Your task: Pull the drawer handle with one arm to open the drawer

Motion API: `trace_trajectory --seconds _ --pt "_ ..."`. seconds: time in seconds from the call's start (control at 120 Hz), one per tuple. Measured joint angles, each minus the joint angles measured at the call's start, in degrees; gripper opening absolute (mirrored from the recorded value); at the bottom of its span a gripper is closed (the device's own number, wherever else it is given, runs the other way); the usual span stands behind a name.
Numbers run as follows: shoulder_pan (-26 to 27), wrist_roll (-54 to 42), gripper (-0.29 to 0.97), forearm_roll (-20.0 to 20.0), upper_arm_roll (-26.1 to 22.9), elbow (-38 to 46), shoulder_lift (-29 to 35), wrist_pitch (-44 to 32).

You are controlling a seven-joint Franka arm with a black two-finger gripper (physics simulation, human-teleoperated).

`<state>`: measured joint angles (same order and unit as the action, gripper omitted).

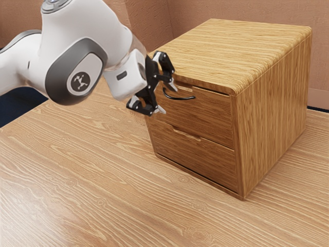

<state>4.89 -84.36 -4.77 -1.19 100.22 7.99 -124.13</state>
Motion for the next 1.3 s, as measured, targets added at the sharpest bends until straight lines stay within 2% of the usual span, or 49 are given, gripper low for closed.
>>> trace_trajectory --seconds 0.208,0.7,0.883,1.1,1.3 --pt "-0.2 -1.7 0.23 0.0 0.3 0.0 0.1 -0.2" --pt "-0.7 -3.3 0.16 0.2 0.6 0.5 -3.5 -4.2" --pt "-1.0 -3.5 0.01 0.2 0.4 3.0 -1.3 -4.4" --pt "-1.2 -3.6 -0.1 0.3 -0.3 7.6 3.2 -4.3" --pt "-2.6 -3.5 -0.12 0.4 -2.2 12.5 8.4 -4.2"
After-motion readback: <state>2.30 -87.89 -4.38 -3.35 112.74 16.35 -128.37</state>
